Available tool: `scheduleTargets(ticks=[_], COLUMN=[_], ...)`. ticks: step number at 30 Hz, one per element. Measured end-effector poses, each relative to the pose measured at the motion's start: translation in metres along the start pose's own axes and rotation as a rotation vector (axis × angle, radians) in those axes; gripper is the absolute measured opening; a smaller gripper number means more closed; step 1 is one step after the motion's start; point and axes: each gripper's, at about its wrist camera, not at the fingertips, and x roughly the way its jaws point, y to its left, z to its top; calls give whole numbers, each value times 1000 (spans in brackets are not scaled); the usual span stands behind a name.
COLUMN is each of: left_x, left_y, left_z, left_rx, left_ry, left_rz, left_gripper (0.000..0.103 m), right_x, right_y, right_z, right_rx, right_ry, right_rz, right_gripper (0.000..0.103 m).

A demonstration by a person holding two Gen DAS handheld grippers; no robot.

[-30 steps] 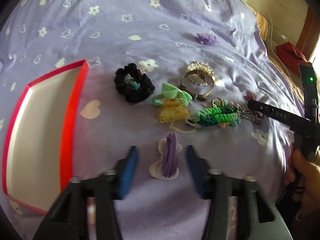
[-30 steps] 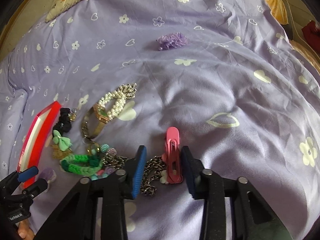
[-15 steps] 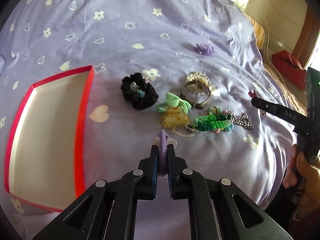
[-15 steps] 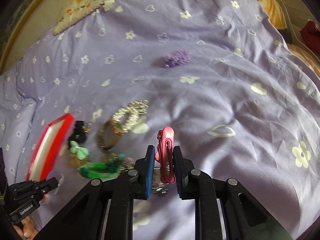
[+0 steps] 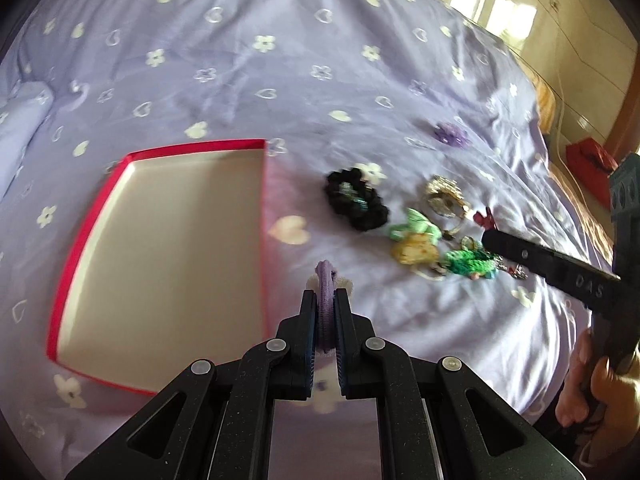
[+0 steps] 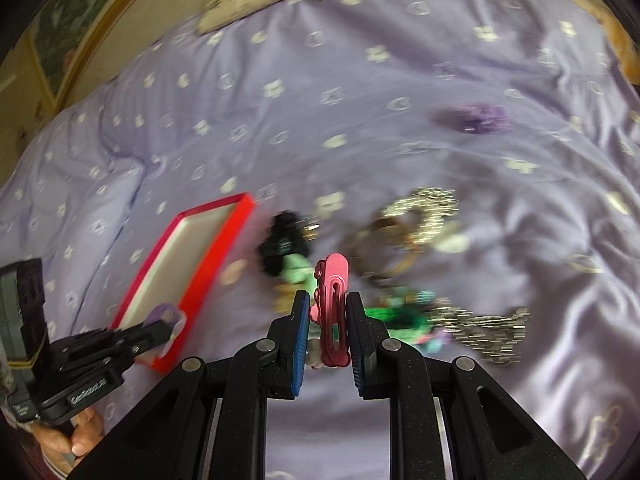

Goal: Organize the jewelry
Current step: 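Carry both held clips over the red-rimmed white box, then open both tools to drop the clips into the box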

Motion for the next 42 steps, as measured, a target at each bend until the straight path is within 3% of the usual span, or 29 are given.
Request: scheduleTargets(ticks=[9, 21, 31, 42], left_x=[-18, -27, 12, 36], left_y=[46, 100, 133, 147], left_z=[1, 0, 7, 6], left_rx=[-84, -166, -217, -231], left_ry=[-20, -13, 63, 110], left_rz=[66, 173, 193, 202], left_gripper=[8, 8, 8, 9], right_x=[35, 90, 136, 156], right_y=[77, 165, 191, 203], right_z=[0, -12, -22, -28], right_rx=[-103, -241, -318, -426], right_ry=[73, 181, 298, 380], right_rz=[140, 260, 234, 169], right_gripper=[18, 18, 18, 18])
